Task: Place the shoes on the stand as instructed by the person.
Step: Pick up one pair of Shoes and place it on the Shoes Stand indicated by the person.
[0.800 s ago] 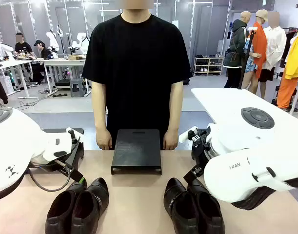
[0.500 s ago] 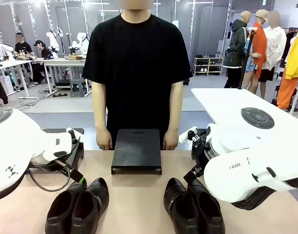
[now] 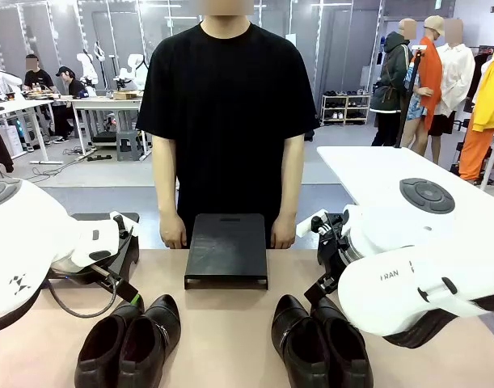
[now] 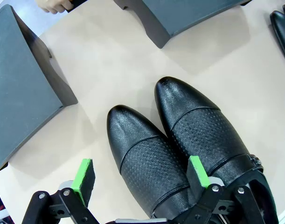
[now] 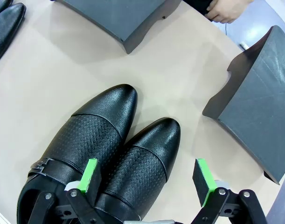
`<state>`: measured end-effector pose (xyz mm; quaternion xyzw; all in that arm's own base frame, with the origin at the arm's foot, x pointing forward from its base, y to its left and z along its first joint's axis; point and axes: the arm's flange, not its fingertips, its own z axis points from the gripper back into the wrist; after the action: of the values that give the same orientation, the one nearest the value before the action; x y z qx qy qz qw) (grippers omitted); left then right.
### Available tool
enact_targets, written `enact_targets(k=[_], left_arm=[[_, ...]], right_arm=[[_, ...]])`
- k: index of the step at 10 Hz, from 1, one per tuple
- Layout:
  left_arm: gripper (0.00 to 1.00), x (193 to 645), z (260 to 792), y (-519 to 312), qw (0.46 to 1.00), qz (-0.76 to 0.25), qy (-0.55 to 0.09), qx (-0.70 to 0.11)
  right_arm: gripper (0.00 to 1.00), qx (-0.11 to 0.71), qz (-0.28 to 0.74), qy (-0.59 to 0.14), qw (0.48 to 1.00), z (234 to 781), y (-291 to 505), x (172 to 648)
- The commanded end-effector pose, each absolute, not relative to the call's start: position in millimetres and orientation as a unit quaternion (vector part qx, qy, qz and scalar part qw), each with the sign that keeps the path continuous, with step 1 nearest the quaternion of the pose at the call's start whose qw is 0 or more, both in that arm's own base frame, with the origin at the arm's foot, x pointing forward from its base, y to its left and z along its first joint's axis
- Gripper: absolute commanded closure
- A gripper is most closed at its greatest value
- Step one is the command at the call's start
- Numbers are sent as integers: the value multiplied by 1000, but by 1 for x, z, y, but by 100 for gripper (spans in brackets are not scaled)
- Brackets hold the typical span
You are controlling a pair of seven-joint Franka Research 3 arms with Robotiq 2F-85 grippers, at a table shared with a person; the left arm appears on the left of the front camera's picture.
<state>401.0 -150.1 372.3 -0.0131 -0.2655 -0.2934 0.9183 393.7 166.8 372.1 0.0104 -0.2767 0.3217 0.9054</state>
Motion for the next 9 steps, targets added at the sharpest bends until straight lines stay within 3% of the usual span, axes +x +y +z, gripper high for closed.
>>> enact_targets(k=[1, 2, 3, 6, 9], left_arm=[[0, 401, 372, -150, 918, -293, -266, -13], [0, 415, 395, -152, 904, -316, -283, 50], [0, 427, 417, -147, 911, -309, -271, 28], [0, 438, 469, -122, 919, -297, -246, -88], [0, 423, 510, -74, 906, -263, -247, -220]], right_arm=[[0, 10, 322, -277, 905, 372, 167, 394], [0, -8, 316, -303, 899, 400, 159, 408], [0, 21, 312, -289, 905, 420, 155, 418], [0, 83, 296, -291, 906, 466, 139, 438], [0, 212, 255, -265, 905, 504, 96, 436]])
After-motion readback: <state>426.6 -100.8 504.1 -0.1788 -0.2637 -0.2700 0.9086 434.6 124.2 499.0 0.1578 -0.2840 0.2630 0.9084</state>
